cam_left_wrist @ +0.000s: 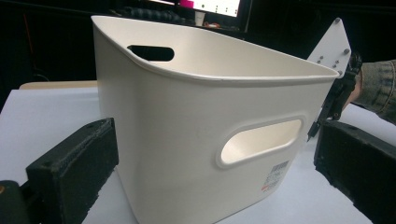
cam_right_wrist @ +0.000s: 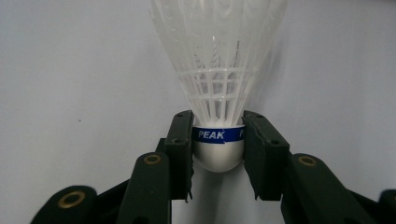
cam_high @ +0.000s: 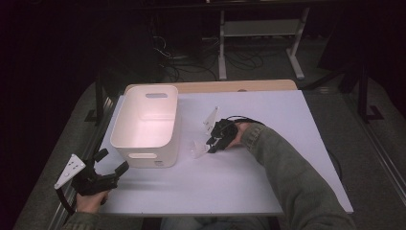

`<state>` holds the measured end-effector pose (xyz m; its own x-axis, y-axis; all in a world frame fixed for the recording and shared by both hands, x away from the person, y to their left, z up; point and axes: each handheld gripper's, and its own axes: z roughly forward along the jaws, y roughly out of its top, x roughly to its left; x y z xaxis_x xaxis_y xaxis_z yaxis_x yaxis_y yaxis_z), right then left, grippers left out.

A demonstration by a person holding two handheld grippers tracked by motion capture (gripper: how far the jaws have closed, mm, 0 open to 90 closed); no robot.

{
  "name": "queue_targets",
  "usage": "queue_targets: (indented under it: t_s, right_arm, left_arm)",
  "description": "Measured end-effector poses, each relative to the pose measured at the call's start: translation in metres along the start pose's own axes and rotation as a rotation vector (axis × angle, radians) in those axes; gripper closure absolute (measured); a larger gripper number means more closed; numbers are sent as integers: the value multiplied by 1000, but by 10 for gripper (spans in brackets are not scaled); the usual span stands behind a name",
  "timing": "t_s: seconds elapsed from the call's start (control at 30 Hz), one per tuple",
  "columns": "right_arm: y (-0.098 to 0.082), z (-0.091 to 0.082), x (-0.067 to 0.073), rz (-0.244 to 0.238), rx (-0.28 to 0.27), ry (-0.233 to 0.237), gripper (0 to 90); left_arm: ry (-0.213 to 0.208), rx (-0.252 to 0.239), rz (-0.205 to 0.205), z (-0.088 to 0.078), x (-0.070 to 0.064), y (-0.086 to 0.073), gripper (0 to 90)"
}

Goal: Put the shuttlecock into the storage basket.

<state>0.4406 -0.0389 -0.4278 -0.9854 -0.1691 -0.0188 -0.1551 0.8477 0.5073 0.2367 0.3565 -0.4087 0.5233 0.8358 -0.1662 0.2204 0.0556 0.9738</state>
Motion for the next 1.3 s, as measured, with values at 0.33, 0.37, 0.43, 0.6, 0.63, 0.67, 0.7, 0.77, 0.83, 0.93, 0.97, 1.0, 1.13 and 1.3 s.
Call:
queue_targets:
  t_s: [0.33, 0.37, 0.43, 0.6, 0.63, 0.67, 0.7, 0.77, 0.83, 0.93, 0.97, 1.0, 1.13, 1.3]
  right_arm:
    - [3, -8, 2, -3, -20, 0, 635]
    - [4, -11, 3, -13, -25, -7, 635]
    - [4, -12, 3, -7, -28, -3, 635]
    - [7, -20, 6, -10, -57, -12, 635]
    - [8, -22, 6, -14, -55, -15, 635]
    - [9, -23, 6, -18, -57, -16, 635]
    - [9, -24, 7, -20, -59, -13, 635]
    - [10, -28, 8, -13, -63, -19, 635]
    - [10, -31, 8, -10, -63, -25, 635]
    - [10, -36, 9, -14, -63, -26, 635]
    - [11, -37, 9, -7, -57, -23, 635]
    - [11, -41, 10, -13, -54, -27, 635]
    - [13, -47, 13, -14, -60, -30, 634]
    - [17, -54, 15, -14, -75, -35, 634]
  left_arm:
    - [2, 0, 0, 0, 0, 0, 0]
    - [2, -1, -1, 0, 0, 0, 0]
    - [1, 0, -1, 0, 0, 0, 0]
    - [0, 0, 8, 1, 0, 0, 0]
    - [0, -1, 7, 1, 0, 0, 0]
    - [1, 0, 5, 1, 0, 0, 0]
    - [0, 0, 7, 1, 0, 0, 0]
    - [1, -1, 2, 1, 0, 0, 0]
    - [1, 0, 0, 1, 0, 0, 0]
    - [3, 0, -3, 0, 0, 0, 0]
    - [2, 0, -2, 0, 0, 0, 0]
    - [2, 0, -1, 1, 0, 0, 0]
    - [1, 0, 7, 1, 0, 0, 0]
    - [0, 0, 8, 1, 0, 0, 0]
